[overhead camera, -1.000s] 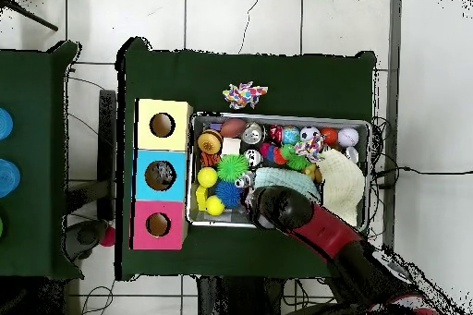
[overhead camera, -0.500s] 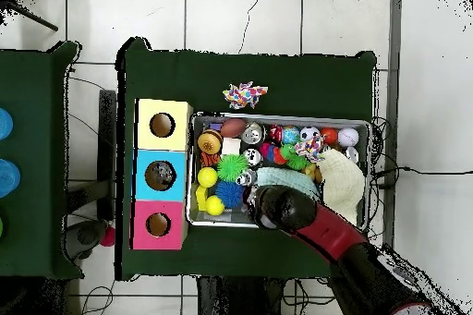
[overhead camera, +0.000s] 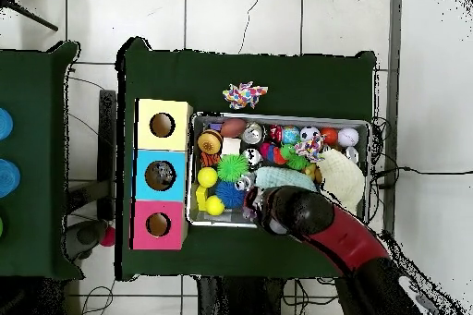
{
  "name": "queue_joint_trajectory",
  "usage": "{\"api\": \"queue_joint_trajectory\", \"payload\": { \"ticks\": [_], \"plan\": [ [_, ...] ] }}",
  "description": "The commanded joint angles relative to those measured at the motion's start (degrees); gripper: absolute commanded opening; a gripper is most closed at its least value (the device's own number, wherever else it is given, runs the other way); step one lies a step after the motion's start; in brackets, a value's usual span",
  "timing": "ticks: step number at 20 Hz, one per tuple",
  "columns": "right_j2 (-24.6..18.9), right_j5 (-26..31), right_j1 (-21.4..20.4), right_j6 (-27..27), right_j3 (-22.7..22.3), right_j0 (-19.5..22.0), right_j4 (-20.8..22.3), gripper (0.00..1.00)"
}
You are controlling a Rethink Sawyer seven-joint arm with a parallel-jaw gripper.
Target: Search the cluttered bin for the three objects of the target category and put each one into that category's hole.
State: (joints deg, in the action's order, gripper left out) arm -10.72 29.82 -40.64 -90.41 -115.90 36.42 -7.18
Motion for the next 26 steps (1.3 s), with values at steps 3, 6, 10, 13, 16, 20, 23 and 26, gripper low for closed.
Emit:
{"api": "queue_joint_trajectory", "payload": {
  "ticks": [3, 6, 10, 13, 16, 20, 23, 26],
  "plan": [
    [-4.2, 12.3, -7.6, -10.0, -2.0, 0.0, -7.5, 0.0],
    [-7.4, 11.2, -8.8, -9.6, -5.6, 0.7, -13.4, 0.0],
    [-11.0, 5.9, -10.1, -8.3, -10.4, 0.3, -20.8, 0.0],
    [-13.4, 2.5, -10.7, -7.6, -13.1, -0.4, -26.2, 0.0],
    [-16.9, -0.8, -11.5, -6.2, -16.0, -0.5, -32.5, 0.0],
    [-19.5, -3.9, -11.8, -6.2, -17.4, -1.5, -37.0, 0.0],
    [-19.4, -6.0, -10.2, -7.9, -16.3, -3.1, -36.5, 0.0],
    [-17.9, -9.0, -6.8, -10.3, -13.6, -5.3, -34.1, 0.0]
  ]
}}
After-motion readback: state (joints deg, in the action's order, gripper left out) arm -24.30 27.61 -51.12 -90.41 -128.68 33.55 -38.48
